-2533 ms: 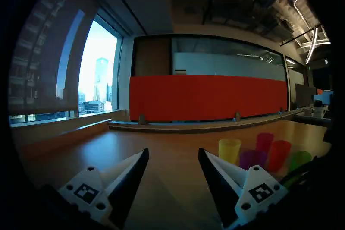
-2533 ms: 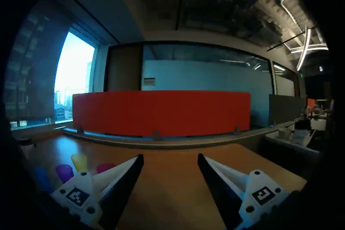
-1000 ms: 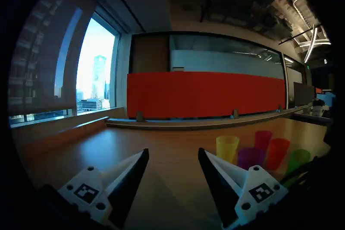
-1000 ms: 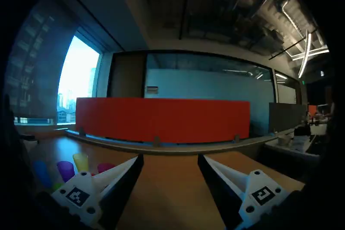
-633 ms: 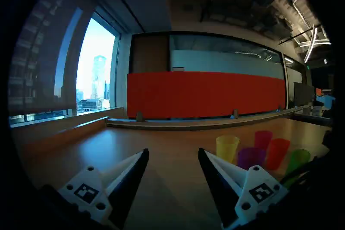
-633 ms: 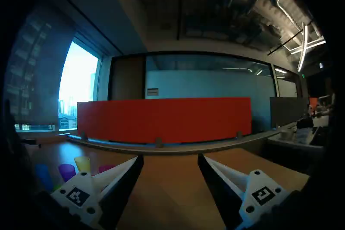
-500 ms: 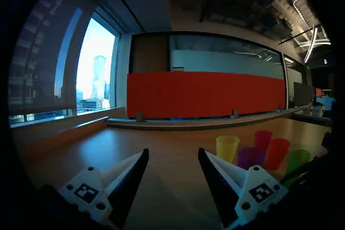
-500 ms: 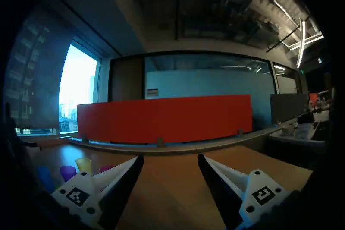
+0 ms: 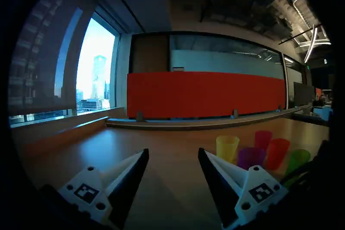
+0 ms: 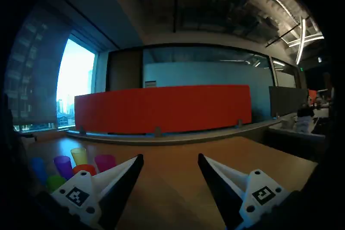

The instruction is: Pour water

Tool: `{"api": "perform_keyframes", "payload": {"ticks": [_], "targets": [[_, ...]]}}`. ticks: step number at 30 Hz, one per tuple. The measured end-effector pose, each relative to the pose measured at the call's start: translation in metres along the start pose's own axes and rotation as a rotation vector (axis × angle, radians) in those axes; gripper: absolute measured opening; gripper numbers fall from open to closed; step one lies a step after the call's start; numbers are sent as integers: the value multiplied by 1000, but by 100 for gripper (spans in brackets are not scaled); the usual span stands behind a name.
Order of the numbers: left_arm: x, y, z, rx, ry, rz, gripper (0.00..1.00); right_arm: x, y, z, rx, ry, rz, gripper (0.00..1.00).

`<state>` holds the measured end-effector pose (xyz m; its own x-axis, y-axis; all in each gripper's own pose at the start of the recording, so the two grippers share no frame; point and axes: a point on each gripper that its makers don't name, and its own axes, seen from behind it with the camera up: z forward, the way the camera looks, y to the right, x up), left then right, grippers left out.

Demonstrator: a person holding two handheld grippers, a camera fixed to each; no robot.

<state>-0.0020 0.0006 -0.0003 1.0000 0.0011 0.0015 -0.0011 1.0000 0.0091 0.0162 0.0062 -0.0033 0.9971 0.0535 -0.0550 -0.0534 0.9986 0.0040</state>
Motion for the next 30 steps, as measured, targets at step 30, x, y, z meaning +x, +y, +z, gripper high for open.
{"api": "perform_keyframes", "payload": {"ticks": [30], "targets": [[0, 0, 0, 0, 0, 0, 84, -23, -2, 5, -14, -50, -38, 98]]}}
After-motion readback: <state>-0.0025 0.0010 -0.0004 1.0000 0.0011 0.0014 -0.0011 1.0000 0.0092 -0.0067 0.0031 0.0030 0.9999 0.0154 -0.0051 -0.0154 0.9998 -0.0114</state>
